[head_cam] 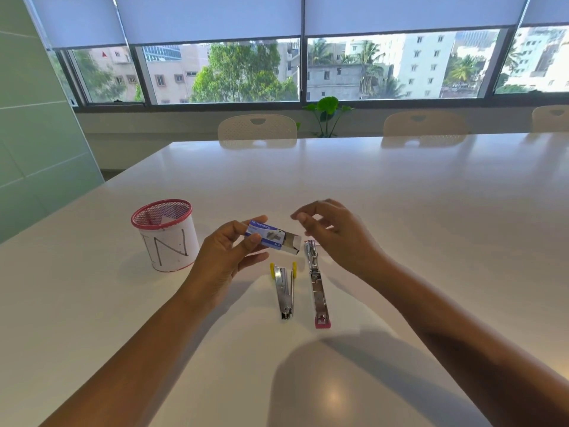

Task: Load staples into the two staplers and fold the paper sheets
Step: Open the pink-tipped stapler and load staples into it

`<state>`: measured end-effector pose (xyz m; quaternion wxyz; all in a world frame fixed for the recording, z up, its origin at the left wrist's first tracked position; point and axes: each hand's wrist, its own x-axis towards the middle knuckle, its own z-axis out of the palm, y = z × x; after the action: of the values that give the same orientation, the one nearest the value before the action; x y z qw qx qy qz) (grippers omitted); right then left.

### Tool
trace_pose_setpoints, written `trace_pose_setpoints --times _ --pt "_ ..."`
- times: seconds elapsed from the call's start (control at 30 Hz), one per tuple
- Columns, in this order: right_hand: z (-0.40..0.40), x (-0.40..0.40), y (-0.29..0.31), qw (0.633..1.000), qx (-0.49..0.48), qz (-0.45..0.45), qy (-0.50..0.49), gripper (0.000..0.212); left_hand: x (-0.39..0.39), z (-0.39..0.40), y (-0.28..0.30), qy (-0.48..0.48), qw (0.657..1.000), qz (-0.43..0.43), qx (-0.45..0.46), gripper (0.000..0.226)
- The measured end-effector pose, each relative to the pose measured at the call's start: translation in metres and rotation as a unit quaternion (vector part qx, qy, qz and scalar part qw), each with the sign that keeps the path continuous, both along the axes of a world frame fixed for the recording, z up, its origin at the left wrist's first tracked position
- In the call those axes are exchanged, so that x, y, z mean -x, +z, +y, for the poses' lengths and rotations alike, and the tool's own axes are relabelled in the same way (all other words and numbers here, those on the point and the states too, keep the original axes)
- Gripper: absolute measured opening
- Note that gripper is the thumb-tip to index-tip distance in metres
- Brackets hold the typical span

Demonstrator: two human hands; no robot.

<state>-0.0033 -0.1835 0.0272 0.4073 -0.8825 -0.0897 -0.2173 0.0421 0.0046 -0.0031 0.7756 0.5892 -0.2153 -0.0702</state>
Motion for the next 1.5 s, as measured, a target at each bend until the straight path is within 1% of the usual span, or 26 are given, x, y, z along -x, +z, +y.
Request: trace_pose_setpoints --times 0.07,0.1,0.13,0.2,0.3,0.37,0.5,0.53,0.63,0.67,0.7,0.83,1.0,1.17,1.2,1.23,1.27,1.3,1.33,1.37,1.43,1.5 --pt "0.001 0.003 0.000 0.996 0.083 0.004 0.027 0.030 0.000 0.001 0.000 -0.004 1.000 0.002 -0.006 0.004" --pt "0.001 0.004 -0.001 0.991 0.125 0.003 0.036 0.033 0.000 0.001 0.000 -0.009 1.000 -0.004 -0.009 0.008" --pt "0.002 0.005 -0.002 0.987 0.156 0.004 0.041 0.035 0.000 0.003 0.001 -0.012 1.000 -0.013 -0.016 0.016" --pt "0.002 0.007 -0.003 0.983 0.176 0.007 0.045 0.034 0.000 0.005 0.002 -0.006 0.999 -0.021 -0.032 0.027" --pt "0.001 0.007 -0.003 0.983 0.183 0.002 0.031 0.027 -0.001 0.007 0.005 -0.012 0.999 -0.028 -0.028 0.049" --pt "0.001 0.006 -0.004 0.983 0.181 -0.002 0.026 0.021 -0.001 0.009 0.007 -0.020 0.999 -0.030 -0.021 0.053" --pt "0.002 0.004 -0.006 0.988 0.152 0.002 0.023 0.016 0.000 0.009 0.007 -0.024 0.999 -0.025 -0.013 0.052" --pt "0.002 0.004 -0.006 0.990 0.143 0.006 0.020 0.016 0.000 0.008 0.007 -0.019 0.999 -0.026 -0.018 0.047" --pt "0.003 0.006 -0.004 0.992 0.129 0.007 0.007 0.018 0.003 0.004 0.007 0.013 0.997 -0.039 -0.061 0.011" --pt "0.004 0.007 -0.004 0.991 0.135 0.004 0.001 0.019 0.003 0.003 0.006 0.020 0.996 -0.046 -0.076 0.004" --pt "0.005 0.008 -0.003 0.989 0.147 0.003 -0.005 0.019 0.003 0.002 0.005 0.021 0.995 -0.053 -0.084 0.002" --pt "0.009 0.010 -0.005 0.976 0.214 0.016 -0.026 0.022 0.005 -0.001 0.003 0.017 0.992 -0.072 -0.100 0.004" --pt "0.010 0.009 -0.007 0.974 0.222 0.026 -0.028 0.021 0.008 -0.003 0.002 0.028 0.986 -0.091 -0.134 0.006" --pt "0.008 0.008 -0.008 0.968 0.249 0.016 -0.030 0.024 0.008 -0.004 0.002 0.028 0.986 -0.082 -0.142 0.007" --pt "0.006 0.008 -0.006 0.971 0.235 0.016 -0.032 0.022 0.007 -0.003 0.002 0.030 0.988 -0.073 -0.136 0.006" --pt "0.003 0.006 -0.005 0.980 0.196 0.021 -0.038 0.017 0.006 -0.002 0.001 0.031 0.990 -0.061 -0.123 0.005" --pt "-0.001 0.004 -0.003 0.990 0.131 0.029 -0.047 0.010 0.005 -0.001 0.001 0.032 0.993 -0.045 -0.105 0.006" --pt "-0.005 0.001 0.000 0.996 0.050 0.042 -0.056 0.008 0.004 0.000 0.001 0.034 0.995 -0.027 -0.085 0.007" --pt "-0.008 -0.001 0.002 0.996 -0.033 0.065 -0.055 0.012 0.003 0.001 0.002 0.038 0.997 -0.010 -0.066 0.008" --pt "-0.011 -0.003 0.003 0.988 -0.114 0.099 -0.037 0.013 0.002 0.002 0.002 0.041 0.998 0.005 -0.046 0.010" --pt "-0.010 -0.003 0.004 0.953 -0.241 0.180 0.024 0.012 0.000 0.002 0.003 0.041 0.999 0.028 -0.008 0.012" --pt "-0.004 -0.002 0.003 0.920 -0.308 0.231 0.066 0.011 0.000 0.001 0.004 0.038 0.998 0.047 0.016 0.011"
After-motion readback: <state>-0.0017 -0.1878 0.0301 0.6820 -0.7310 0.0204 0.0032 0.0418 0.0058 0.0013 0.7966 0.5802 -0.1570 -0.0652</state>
